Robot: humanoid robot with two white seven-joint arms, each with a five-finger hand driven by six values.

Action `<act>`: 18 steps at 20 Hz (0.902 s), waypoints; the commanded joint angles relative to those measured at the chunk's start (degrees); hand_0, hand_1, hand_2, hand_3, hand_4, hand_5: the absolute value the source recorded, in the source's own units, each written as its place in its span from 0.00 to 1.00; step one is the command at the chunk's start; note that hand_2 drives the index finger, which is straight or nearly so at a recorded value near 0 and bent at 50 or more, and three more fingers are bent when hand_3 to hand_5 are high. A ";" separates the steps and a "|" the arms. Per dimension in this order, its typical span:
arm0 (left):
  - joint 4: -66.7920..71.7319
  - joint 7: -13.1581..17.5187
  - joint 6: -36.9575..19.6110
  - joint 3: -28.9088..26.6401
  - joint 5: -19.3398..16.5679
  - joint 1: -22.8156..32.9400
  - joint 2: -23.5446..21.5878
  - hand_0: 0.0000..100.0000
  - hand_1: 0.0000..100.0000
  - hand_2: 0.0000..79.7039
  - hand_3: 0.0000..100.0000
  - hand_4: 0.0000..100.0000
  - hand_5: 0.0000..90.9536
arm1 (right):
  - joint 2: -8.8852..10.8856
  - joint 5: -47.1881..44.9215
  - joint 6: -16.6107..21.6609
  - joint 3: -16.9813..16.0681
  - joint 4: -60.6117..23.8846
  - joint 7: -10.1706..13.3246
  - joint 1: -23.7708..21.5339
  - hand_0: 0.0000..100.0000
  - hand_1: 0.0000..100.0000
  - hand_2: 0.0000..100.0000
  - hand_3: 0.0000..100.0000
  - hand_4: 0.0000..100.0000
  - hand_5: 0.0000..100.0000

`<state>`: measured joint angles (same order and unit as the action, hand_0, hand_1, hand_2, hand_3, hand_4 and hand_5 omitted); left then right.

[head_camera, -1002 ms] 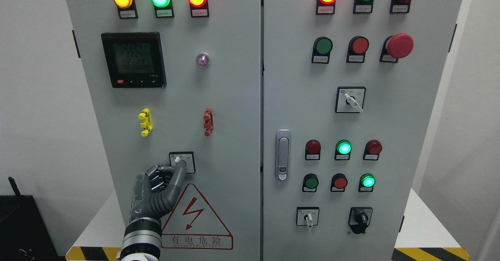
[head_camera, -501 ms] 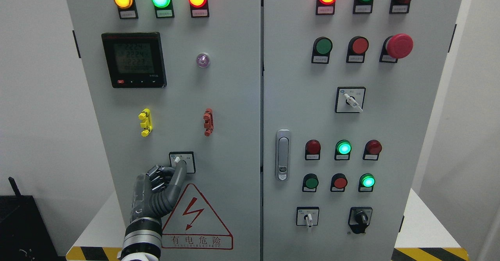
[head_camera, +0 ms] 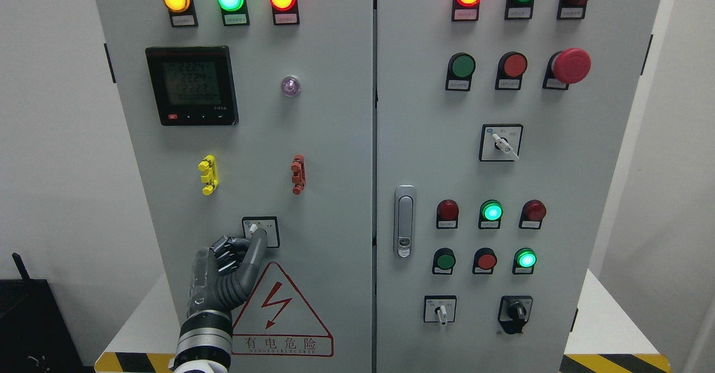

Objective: Turn on light switch 1

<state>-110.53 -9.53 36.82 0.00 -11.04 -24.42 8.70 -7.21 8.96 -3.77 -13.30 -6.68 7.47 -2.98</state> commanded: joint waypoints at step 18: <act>0.14 0.13 -0.35 1.50 0.32 -0.02 0.17 0.94 0.51 0.76 0.82 0.91 0.91 | 0.00 0.00 -0.01 0.02 0.00 0.00 -0.01 0.30 0.00 0.00 0.00 0.00 0.00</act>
<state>-110.40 -9.39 36.50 0.00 -10.83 -24.50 8.82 -7.21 8.96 -3.77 -13.29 -6.68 7.47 -2.98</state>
